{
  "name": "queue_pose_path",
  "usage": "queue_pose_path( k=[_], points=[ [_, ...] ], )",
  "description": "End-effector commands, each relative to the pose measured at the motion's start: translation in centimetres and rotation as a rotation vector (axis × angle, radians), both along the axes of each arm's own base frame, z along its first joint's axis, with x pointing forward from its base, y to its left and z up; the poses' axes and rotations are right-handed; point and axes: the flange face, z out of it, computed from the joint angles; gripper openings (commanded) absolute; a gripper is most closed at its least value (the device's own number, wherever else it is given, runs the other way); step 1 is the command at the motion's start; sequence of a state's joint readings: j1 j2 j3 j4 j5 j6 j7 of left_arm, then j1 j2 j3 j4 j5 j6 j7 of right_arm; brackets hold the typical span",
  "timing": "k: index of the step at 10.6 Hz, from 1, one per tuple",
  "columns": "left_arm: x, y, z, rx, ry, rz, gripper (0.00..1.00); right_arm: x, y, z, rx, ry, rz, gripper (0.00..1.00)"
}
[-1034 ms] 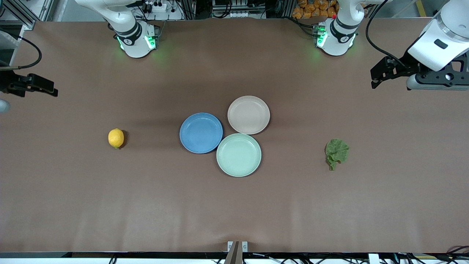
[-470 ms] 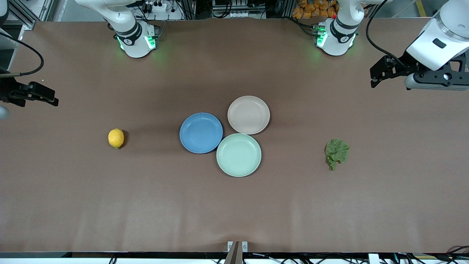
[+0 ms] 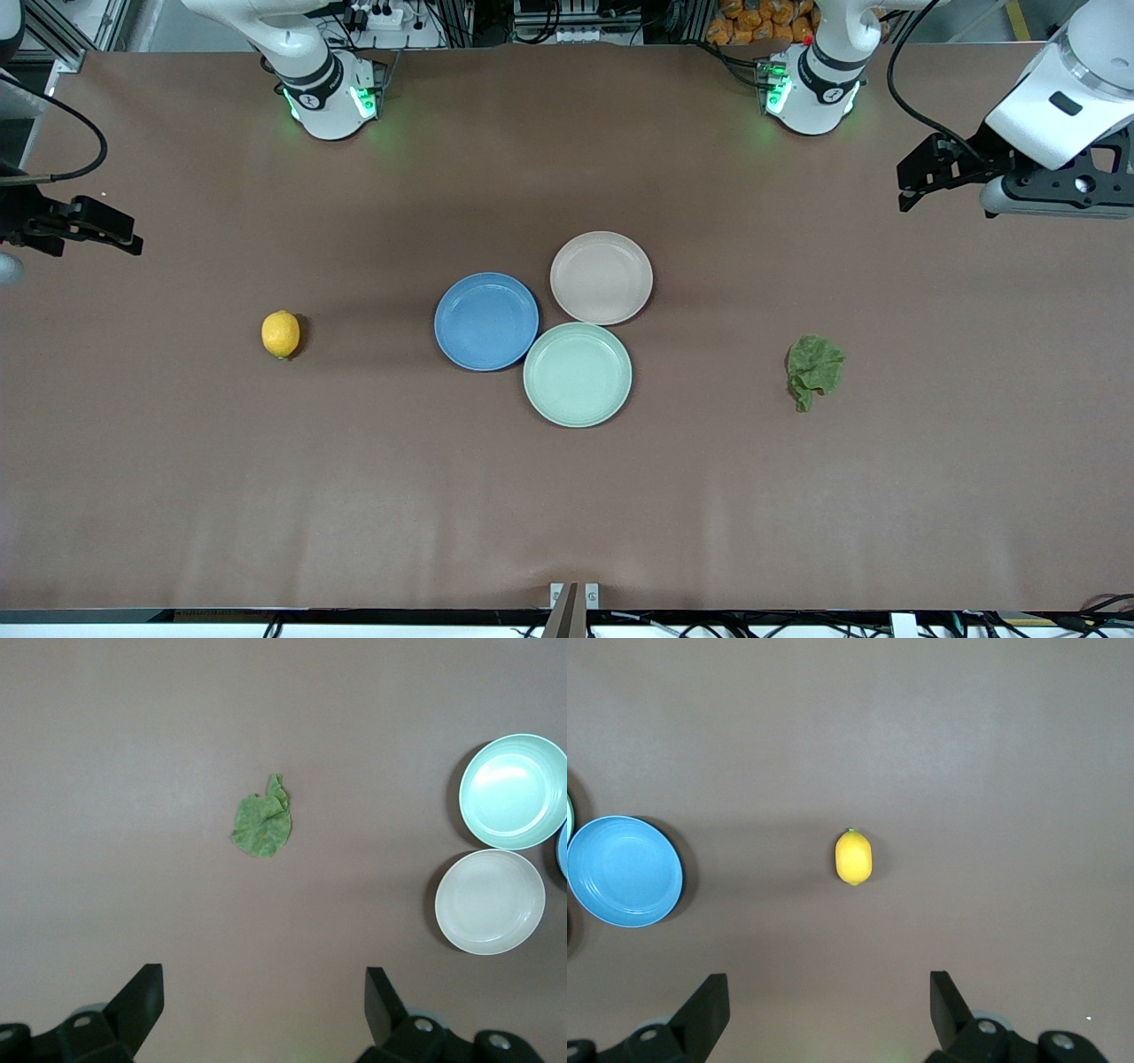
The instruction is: Pick lemon and lettuce from blue and beige plates
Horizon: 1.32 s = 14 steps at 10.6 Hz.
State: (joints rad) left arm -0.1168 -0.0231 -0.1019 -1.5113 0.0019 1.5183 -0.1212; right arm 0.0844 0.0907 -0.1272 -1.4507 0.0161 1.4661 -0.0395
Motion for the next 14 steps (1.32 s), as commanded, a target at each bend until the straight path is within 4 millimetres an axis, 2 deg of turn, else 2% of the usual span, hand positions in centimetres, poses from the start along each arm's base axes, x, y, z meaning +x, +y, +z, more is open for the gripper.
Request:
queue_pose_path(
  k=[1,5,14],
  points=[
    [-0.68,0.38,1.35,-0.031,-0.018,-0.019,1.0,-0.65,-0.57,0.66,-0.003,-0.016,-0.014,1.0],
    [-0.74,0.35,1.44,-0.034,-0.019,-0.019,1.0,-0.15,-0.18,1.28,-0.013,-0.033,-0.003,1.0],
    [-0.57,0.35,1.33,-0.033,-0.022,-0.019,1.0,-0.74,-0.5,1.21,-0.011,0.011,-0.016,1.0]
  ],
)
